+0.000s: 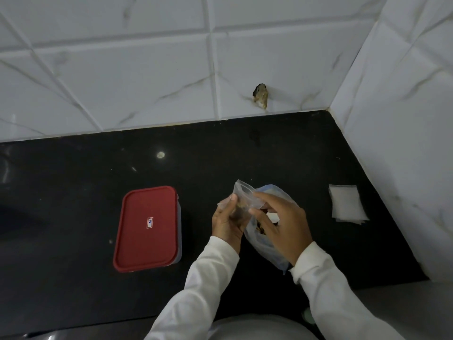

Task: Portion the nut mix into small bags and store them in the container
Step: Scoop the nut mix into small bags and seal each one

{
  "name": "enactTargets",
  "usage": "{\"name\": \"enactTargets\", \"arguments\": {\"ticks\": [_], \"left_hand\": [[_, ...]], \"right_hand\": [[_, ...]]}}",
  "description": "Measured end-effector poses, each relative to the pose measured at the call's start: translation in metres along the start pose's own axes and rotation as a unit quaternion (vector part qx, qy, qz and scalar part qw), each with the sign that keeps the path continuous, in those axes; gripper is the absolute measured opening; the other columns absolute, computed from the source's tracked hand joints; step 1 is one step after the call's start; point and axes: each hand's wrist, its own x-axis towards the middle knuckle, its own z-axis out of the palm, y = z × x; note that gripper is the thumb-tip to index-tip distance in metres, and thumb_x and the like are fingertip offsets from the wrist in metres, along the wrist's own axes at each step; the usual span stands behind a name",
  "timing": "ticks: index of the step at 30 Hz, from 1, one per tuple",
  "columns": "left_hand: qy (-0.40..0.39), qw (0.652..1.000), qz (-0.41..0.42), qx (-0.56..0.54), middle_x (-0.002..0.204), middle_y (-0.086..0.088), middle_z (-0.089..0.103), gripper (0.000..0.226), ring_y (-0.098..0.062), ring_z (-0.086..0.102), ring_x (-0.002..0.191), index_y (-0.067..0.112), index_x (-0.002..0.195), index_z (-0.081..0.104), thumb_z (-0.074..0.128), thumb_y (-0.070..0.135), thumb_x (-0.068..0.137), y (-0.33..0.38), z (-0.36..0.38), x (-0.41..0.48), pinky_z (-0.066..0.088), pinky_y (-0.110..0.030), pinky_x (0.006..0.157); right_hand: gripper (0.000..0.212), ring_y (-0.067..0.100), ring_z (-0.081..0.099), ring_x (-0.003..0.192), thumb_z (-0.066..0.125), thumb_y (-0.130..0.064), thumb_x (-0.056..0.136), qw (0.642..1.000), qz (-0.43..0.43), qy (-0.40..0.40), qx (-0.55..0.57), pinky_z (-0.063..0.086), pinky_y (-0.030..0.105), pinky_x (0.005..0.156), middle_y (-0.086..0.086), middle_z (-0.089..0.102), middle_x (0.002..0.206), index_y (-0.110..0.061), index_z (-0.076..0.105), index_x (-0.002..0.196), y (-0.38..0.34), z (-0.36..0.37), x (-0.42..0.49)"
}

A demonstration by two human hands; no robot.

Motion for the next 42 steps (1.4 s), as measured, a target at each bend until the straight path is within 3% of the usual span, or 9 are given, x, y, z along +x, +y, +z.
{"name": "enactTargets", "arguments": {"ticks": [2,5,7,11,15,19,27,36,42], "left_hand": [[0.006,1.000,0.012,0.002,0.125,-0.023,0.061,0.056,-0.040,0.057,0.121,-0.003,0.128,0.056,0.072,0.031,0.086,0.002,0.003,-0.003,0.051,-0.047,0.099],[0.002,1.000,0.023,0.013,0.109,-0.018,0.063,0.037,-0.037,0.060,0.107,0.006,0.100,0.064,0.076,0.034,0.080,0.004,0.003,-0.006,0.054,-0.042,0.088],[-0.016,1.000,0.019,0.005,0.104,-0.018,0.061,0.033,-0.034,0.059,0.100,0.012,0.091,0.060,0.078,0.036,0.079,0.010,0.001,-0.009,0.053,-0.042,0.085],[-0.082,0.992,0.080,0.053,0.118,-0.021,0.059,0.052,-0.036,0.059,0.106,0.010,0.114,0.058,0.078,0.039,0.076,0.035,0.002,-0.019,0.050,-0.049,0.086],[-0.113,0.955,0.155,0.226,0.103,-0.009,0.071,0.035,-0.026,0.068,0.097,0.011,0.107,0.068,0.077,0.031,0.080,0.070,0.013,-0.032,0.056,-0.038,0.082],[-0.136,0.921,0.182,0.317,0.086,-0.003,0.073,0.024,-0.018,0.070,0.085,0.009,0.094,0.070,0.070,0.027,0.079,0.085,0.023,-0.040,0.054,-0.025,0.079],[-0.079,0.920,0.198,0.330,0.089,-0.001,0.074,0.010,-0.014,0.071,0.089,0.014,0.091,0.071,0.069,0.022,0.086,0.074,0.031,-0.048,0.054,-0.021,0.076],[-0.055,0.929,0.197,0.308,0.094,-0.005,0.074,0.005,-0.022,0.071,0.094,0.017,0.091,0.071,0.069,0.020,0.088,0.070,0.035,-0.054,0.057,-0.044,0.087],[-0.042,0.918,0.210,0.333,0.090,-0.003,0.074,0.005,-0.016,0.071,0.089,0.016,0.090,0.071,0.069,0.019,0.088,0.069,0.040,-0.056,0.058,-0.035,0.083]], "right_hand": [[0.027,0.009,0.061,0.102,0.063,-0.031,0.090,0.996,0.057,-0.054,-0.033,0.049,0.034,0.095,0.000,0.065,0.110,-0.014,0.064,0.111,0.001,0.003,0.006],[0.020,0.003,0.064,0.088,0.061,-0.041,0.086,0.999,0.019,0.029,0.038,0.055,0.028,0.080,-0.012,0.065,0.095,-0.024,0.064,0.096,-0.005,-0.006,0.005],[0.015,0.002,0.065,0.084,0.063,-0.037,0.088,0.996,0.000,0.049,0.070,0.055,0.024,0.076,-0.013,0.066,0.089,-0.024,0.065,0.095,-0.012,-0.017,0.006],[0.010,0.012,0.068,0.079,0.069,-0.012,0.087,0.996,-0.062,-0.023,0.066,0.056,0.031,0.075,0.003,0.070,0.083,-0.006,0.068,0.095,-0.027,-0.034,0.019],[0.018,0.002,0.069,0.085,0.066,-0.019,0.090,0.987,-0.036,-0.032,0.153,0.055,0.018,0.076,-0.008,0.072,0.089,-0.017,0.064,0.108,-0.035,-0.046,0.022],[0.027,0.005,0.070,0.087,0.068,-0.024,0.089,0.974,0.019,-0.026,0.223,0.056,0.022,0.077,-0.004,0.073,0.090,-0.022,0.060,0.115,-0.038,-0.047,0.022],[0.017,0.009,0.070,0.090,0.065,-0.028,0.090,0.936,0.127,-0.007,0.327,0.057,0.025,0.073,-0.004,0.073,0.095,-0.020,0.068,0.105,-0.045,-0.035,0.016],[0.021,0.012,0.070,0.090,0.061,-0.035,0.091,0.933,0.149,-0.012,0.328,0.058,0.029,0.073,0.000,0.073,0.094,-0.018,0.069,0.100,-0.047,-0.027,0.011],[0.019,0.010,0.070,0.089,0.058,-0.034,0.093,0.932,0.158,0.016,0.326,0.059,0.029,0.074,-0.003,0.073,0.092,-0.020,0.069,0.099,-0.049,-0.021,0.008]]}}
